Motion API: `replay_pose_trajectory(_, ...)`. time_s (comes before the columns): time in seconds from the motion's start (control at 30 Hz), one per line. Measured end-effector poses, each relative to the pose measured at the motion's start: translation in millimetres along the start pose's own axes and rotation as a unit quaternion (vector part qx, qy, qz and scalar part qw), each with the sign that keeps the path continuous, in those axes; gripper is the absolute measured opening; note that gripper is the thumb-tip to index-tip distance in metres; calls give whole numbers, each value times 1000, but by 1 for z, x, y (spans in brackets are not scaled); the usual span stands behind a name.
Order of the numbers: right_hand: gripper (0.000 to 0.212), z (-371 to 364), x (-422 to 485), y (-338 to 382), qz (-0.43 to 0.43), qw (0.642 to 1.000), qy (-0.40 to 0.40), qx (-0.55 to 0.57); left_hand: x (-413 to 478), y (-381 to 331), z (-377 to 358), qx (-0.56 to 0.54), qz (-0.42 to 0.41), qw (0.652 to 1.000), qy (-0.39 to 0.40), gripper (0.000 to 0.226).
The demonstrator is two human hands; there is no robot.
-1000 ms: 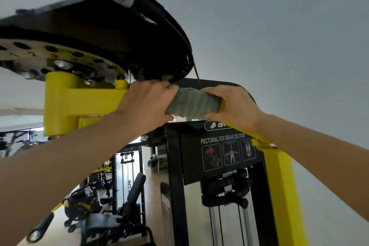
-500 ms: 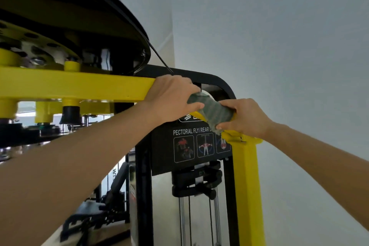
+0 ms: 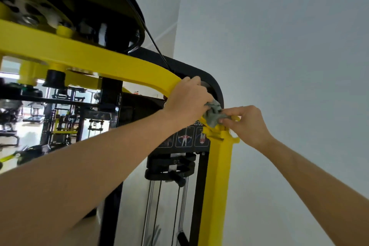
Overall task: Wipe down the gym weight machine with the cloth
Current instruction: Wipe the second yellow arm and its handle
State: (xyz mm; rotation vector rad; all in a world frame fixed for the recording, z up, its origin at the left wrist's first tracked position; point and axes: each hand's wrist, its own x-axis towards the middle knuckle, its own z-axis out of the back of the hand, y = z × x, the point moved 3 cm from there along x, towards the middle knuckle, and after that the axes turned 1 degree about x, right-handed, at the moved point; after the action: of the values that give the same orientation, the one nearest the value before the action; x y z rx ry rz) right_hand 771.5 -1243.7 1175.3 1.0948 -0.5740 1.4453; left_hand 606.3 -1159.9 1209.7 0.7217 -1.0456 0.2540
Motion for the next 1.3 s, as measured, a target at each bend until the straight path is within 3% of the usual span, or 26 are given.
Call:
replay_pose_trajectory(0.1, 24, 8, -14, 15, 26, 999, 22, 26, -32, -12, -4, -222, 142, 964, -28, 14)
replay_pose_trajectory(0.17, 22, 8, -22, 22, 13, 995, 76, 62, -51, -18, -13, -376, 269, 887, -10, 11)
replay_pose_trajectory(0.2, 24, 6, -24, 24, 2, 991, 104, 87, -59, -22, -16, -466, 324, 824, 7, 9)
replay_pose_trajectory(0.3, 41, 1, -29, 31, -13, 980, 147, 131, -71, -37, -24, -705, 411, 577, 43, 25)
replay_pose_trajectory(0.33, 44, 0, -30, 35, -9, 977, 162, 136, -73, -38, -26, -729, 423, 536, 43, 29)
replay_pose_trajectory(0.43, 47, 0, -29, 44, -9, 965, 224, 133, -77, -34, -35, -725, 454, 516, 40, 26)
replay_pose_trajectory(0.5, 41, 3, -20, 44, -19, 973, 198, 115, -78, -30, -44, -724, 491, 484, 22, 21)
replay_pose_trajectory(0.6, 45, 8, 2, 32, 11, 996, 83, -20, -80, -26, -65, -718, 575, 392, -19, 19)
replay_pose_trajectory(0.73, 68, -10, 20, 7, -3, 980, 143, -141, -74, -32, -84, -736, 611, 288, -39, 29)
replay_pose_trajectory(0.97, 58, -19, 32, -6, -10, 974, 122, -192, -63, -27, -80, -789, 571, 194, -112, 23)
replay_pose_trajectory(1.1, 49, -20, 35, -1, -30, 973, 125, -192, -70, -7, -68, -803, 541, 207, -138, 20)
replay_pose_trajectory(1.3, 42, -25, 39, 10, -87, 974, 103, -182, -78, 33, -34, -807, 502, 256, -177, 29)
